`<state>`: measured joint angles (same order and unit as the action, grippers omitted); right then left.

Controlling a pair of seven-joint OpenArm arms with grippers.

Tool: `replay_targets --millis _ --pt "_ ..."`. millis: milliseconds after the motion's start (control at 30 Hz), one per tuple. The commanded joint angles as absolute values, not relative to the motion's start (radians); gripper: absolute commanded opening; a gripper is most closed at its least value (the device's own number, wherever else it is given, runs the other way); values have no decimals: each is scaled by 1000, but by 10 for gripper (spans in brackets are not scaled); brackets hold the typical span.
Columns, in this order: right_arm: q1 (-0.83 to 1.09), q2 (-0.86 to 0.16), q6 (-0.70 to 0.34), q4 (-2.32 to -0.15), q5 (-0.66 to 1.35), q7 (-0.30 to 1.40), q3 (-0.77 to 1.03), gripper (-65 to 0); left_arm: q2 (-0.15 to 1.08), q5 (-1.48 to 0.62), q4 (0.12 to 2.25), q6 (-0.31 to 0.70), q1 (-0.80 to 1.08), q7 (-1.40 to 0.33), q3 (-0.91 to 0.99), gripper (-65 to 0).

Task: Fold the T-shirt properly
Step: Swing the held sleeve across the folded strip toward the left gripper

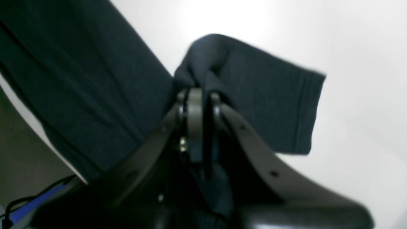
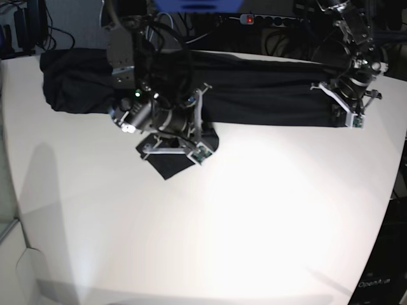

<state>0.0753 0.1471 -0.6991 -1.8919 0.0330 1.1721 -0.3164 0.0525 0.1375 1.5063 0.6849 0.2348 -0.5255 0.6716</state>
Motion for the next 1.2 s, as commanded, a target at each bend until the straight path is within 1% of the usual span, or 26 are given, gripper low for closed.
replay_targets --millis 0,200,300,733,867,933,1033,1167 --pt "64 156 -698 -1913 42 1158 -320 -644 47 203 1486 698 254 -644 670 -624" --pt "114 148 -698 -1940 42 1148 -323 -644 47 202 1486 698 252 -642 670 -624" --pt "142 148 -698 -1963 42 1147 -325 -644 47 206 1484 698 252 -611 670 -624" --pt "193 133 -698 -1960 42 1089 -328 -644 47 209 1481 698 251 -599 667 -624" --pt "197 76 -698 -1960 42 1084 -392 -644 53 209 1481 698 252 -599 638 -624" --pt "209 45 -698 -1959 42 1053 -433 -644 50 209 1481 698 252 -598 638 -624" --pt "242 31 -698 -1959 39 1017 -440 -644 48 209 1480 698 252 -598 631 -624" --pt "243 27 -698 -1959 39 1021 -446 -644 48 209 1480 698 252 -598 610 -624"
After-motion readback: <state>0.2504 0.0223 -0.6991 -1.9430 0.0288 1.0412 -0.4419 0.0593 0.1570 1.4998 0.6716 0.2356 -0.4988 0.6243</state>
